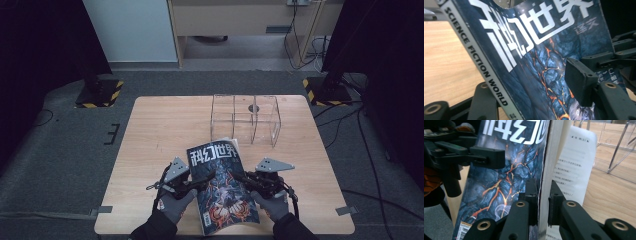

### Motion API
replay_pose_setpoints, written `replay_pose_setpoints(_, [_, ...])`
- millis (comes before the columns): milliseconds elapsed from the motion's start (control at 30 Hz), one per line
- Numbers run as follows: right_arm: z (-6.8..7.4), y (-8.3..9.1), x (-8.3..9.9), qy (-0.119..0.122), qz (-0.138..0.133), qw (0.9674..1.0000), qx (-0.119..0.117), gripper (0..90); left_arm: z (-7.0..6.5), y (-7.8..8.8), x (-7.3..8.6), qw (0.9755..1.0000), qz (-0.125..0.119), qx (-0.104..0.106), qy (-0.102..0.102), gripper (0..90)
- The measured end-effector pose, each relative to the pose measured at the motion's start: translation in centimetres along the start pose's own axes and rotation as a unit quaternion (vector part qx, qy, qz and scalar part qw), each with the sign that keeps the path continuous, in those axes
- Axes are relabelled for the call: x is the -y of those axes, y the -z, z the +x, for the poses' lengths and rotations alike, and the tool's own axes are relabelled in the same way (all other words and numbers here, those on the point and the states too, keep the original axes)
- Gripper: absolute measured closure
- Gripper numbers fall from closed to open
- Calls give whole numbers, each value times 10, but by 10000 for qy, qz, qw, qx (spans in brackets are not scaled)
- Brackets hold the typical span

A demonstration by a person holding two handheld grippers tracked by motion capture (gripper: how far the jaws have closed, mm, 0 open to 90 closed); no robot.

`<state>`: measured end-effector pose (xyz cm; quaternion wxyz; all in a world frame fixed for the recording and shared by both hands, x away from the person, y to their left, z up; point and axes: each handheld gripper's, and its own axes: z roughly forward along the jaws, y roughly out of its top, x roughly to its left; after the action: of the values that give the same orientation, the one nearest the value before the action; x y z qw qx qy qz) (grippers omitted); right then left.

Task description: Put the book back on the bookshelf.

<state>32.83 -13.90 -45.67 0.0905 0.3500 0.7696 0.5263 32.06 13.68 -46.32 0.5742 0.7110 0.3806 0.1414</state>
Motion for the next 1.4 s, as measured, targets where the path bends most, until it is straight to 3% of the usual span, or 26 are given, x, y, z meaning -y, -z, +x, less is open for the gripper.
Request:
replay_pose_setpoints(133, [-1,1,-2,14,-38,10000,30,813,-3,3,-5,9999,-114,-11,-99,468])
replay_pose_setpoints(300, [-3,2,-6,46,-192,9998,77,815,-5,7,-15,9994,-333,87,-66,523])
replay_pose_setpoints(400, [-5,2,-9,97,-309,9994,131,814,-8,10,-20,9987,-449,136,-180,544])
replay_pose_setpoints(700, [-7,1,-16,322,-627,9968,373,807,-18,14,-26,9970,-629,190,-411,575])
replay_pose_setpoints(900, [-8,1,-22,367,-925,9942,405,814,-21,17,-33,9953,-786,172,-531,583])
replay_pose_setpoints(1000, [-7,0,-21,394,-939,9941,380,809,-22,17,-32,9949,-830,144,-563,588])
replay_pose_setpoints(1400, [-18,6,-12,294,-761,9965,156,655,-30,10,-26,9941,-813,278,-661,594])
